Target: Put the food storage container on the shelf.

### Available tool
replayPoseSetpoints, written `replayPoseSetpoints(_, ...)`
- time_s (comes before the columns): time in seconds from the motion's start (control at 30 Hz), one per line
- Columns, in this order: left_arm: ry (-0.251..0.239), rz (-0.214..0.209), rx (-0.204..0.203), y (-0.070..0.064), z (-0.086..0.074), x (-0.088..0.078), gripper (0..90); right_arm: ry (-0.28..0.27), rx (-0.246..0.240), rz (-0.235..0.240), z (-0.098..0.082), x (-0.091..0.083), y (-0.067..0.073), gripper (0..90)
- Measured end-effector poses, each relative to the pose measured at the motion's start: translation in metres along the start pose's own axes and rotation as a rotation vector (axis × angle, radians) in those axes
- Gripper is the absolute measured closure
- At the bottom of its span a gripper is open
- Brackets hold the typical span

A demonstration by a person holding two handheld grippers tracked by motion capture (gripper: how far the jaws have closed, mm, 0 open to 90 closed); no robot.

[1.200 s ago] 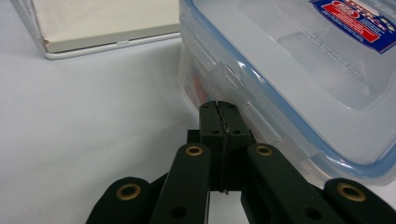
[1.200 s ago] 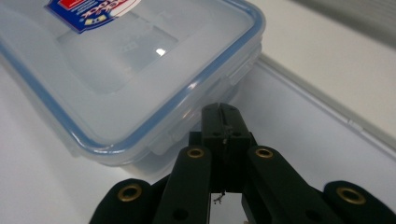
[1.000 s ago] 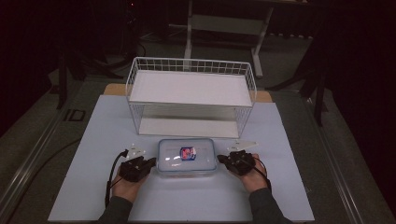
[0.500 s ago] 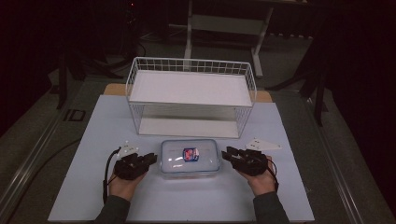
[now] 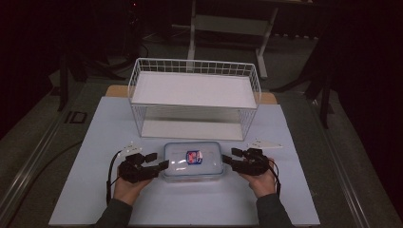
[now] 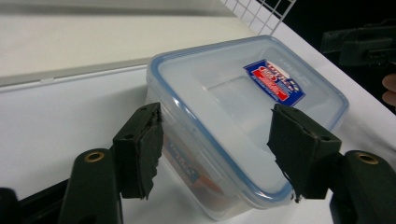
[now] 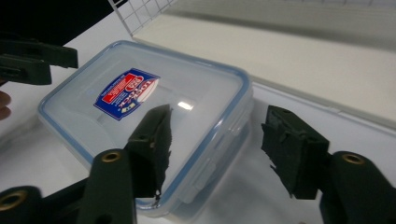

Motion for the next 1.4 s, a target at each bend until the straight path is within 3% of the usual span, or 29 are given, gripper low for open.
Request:
replayPoseSetpoints(0.2,0.048,0.009,-0.028,0.001,-0.006,0.011,30.6,0.047,0.056,0.024,-0.006,0.017,-0.002,35.5)
replayPoseSetpoints(0.43,0.074,-0.027,-0.061,0.002,-0.007,0.018,29.1,0.068,0.115,0.056,-0.009,0.029,-0.005,32.4)
replayPoseSetpoints(0.77,0.081,-0.075,-0.096,0.006,-0.006,0.023,28.6,0.086,0.223,0.154,-0.016,0.031,-0.007,28.0)
replayPoseSetpoints(1.03,0.092,-0.098,-0.123,0.008,-0.006,0.025,28.3,0.103,0.266,0.244,-0.019,0.037,-0.001,25.3)
replayPoseSetpoints(1.2,0.104,-0.118,-0.146,0.008,-0.007,0.028,25.6,0.108,0.282,0.273,-0.021,0.040,0.000,23.1)
replayPoseSetpoints(1.27,0.106,-0.120,-0.150,0.008,-0.007,0.028,25.3,0.113,0.309,0.306,-0.022,0.041,0.000,23.4)
replayPoseSetpoints(1.4,0.122,-0.135,-0.184,0.010,-0.008,0.029,24.8,0.126,0.329,0.333,-0.024,0.042,0.001,22.9)
Point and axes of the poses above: each handheld gripper's, and its own axes: x roughly forward along the jaws, z roughly out of its top, y roughly to its left, the point moved 6 cm from there along x, roughly forward along the jaws, and after that the axes turned 10 degrees about -x, right-handed, at the moved point
